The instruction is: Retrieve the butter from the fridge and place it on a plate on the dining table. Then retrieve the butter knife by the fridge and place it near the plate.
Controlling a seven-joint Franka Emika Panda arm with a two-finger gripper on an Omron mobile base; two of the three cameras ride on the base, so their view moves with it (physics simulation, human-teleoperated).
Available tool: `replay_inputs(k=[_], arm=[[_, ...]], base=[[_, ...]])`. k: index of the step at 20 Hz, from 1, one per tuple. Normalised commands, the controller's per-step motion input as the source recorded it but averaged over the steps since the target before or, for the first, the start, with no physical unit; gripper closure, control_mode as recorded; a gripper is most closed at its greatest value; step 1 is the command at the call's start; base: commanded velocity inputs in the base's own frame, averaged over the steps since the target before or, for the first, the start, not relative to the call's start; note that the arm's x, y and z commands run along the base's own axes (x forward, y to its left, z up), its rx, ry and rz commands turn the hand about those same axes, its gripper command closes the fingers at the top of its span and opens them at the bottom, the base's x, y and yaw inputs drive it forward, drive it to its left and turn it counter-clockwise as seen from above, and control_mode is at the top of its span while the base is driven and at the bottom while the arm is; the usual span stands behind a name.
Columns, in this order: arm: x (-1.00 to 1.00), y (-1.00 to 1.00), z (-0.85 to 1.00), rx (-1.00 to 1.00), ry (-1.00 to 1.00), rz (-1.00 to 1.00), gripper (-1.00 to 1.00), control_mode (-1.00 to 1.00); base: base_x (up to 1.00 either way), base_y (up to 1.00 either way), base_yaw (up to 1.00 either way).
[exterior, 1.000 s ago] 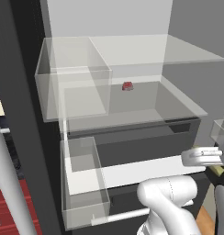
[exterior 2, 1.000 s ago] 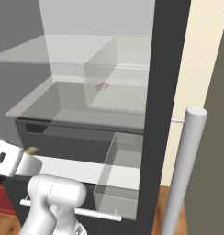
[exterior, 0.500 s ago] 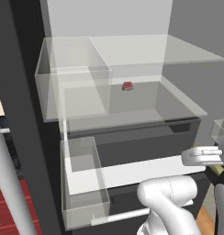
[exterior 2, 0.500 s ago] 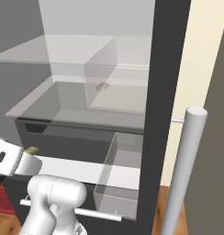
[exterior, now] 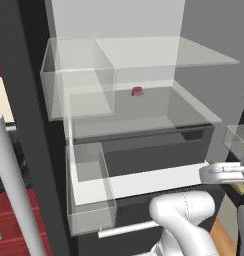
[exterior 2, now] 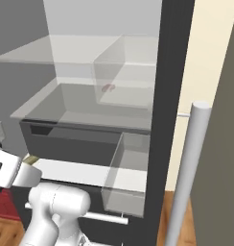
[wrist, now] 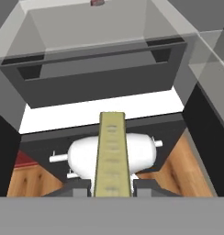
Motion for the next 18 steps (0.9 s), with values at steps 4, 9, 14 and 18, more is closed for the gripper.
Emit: replay_inputs(k=[4, 9, 14, 18], arm=[[0.0, 0.0, 0.0, 0.0, 0.0, 0.0, 1.0, 1.0], [0.0, 0.0, 0.0, 0.0, 0.0, 0.0, 1.0, 1.0], [0.0, 0.0, 0.0, 0.0, 0.0, 0.0, 1.0, 1.0], [0.0, 0.0, 0.0, 0.0, 0.0, 0.0, 1.0, 1.0]], base=[[-0.61, 0.0, 0.0], [-0.64, 0.0, 0.0], [-0.79, 0.0, 0.0], [-0.83, 0.0, 0.05]])
